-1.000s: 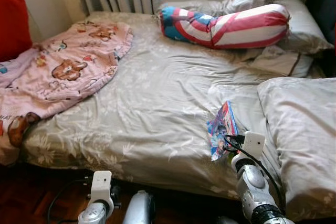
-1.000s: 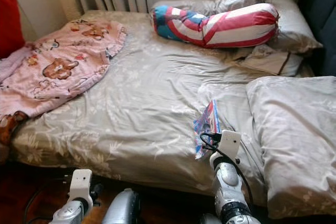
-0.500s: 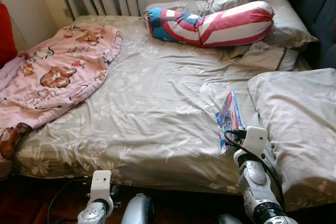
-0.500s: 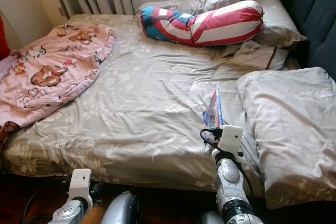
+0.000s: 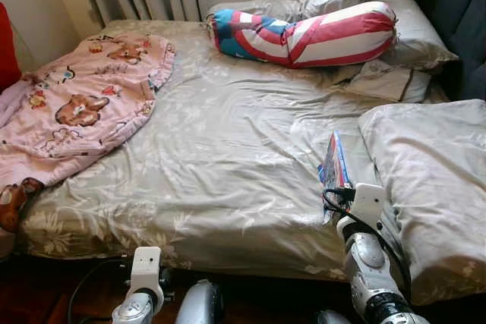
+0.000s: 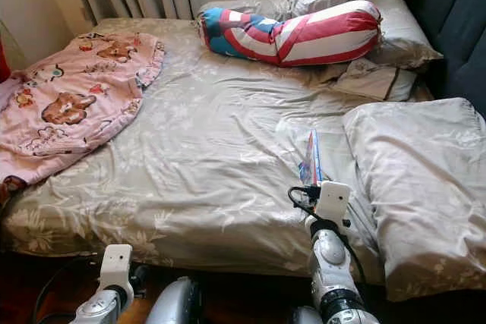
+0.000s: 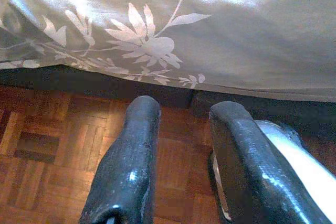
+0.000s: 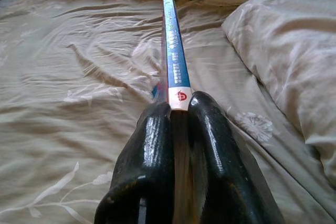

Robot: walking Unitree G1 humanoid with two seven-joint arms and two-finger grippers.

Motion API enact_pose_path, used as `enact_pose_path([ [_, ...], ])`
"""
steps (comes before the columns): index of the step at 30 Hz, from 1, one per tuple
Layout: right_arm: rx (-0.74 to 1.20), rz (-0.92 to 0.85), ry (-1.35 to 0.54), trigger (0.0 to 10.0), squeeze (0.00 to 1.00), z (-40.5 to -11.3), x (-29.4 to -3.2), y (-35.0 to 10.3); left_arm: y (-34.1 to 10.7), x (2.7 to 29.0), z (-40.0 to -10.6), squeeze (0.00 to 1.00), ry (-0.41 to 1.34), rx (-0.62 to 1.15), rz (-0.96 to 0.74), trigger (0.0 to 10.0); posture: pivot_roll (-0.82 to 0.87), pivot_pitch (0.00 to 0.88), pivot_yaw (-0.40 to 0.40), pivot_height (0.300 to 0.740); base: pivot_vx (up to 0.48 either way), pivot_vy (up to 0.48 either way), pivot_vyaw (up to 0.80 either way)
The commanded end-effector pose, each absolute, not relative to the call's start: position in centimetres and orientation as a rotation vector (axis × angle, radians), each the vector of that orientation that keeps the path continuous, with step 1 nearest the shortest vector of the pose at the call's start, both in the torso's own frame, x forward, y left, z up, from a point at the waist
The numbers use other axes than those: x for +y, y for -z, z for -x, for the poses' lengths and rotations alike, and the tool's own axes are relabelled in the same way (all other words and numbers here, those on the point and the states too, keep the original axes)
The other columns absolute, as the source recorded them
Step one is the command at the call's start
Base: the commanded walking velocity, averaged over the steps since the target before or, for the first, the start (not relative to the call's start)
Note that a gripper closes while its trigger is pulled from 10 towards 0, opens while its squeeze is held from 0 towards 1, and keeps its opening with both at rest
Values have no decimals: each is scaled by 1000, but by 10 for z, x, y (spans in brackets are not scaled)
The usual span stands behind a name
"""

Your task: Clean up the room

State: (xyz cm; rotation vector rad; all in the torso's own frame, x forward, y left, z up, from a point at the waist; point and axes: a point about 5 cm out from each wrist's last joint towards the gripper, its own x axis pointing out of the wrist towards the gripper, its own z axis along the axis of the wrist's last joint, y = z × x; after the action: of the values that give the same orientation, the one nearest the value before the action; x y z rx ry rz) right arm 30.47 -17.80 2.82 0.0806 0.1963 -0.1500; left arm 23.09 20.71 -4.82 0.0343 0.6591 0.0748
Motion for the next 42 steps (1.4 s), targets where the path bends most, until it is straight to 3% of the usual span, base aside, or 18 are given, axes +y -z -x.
enact_pose_path([
  [1,142,-63,129,10000,0,-310,-175,-38,50,208,-228,0,-77,678,-36,10000,-15,7,32,636,0,0,0],
  [6,142,-60,130,10000,0,-310,-175,-38,50,208,-228,0,-75,679,-36,10000,-19,1,36,636,0,0,0],
  [35,155,-68,107,10000,0,-309,-171,-35,50,208,-229,0,-72,675,-37,10000,-16,14,37,636,284,0,0],
  [42,167,-73,91,10000,0,-308,-169,-34,50,208,-228,0,-73,672,-38,10000,-16,20,36,636,0,0,0],
])
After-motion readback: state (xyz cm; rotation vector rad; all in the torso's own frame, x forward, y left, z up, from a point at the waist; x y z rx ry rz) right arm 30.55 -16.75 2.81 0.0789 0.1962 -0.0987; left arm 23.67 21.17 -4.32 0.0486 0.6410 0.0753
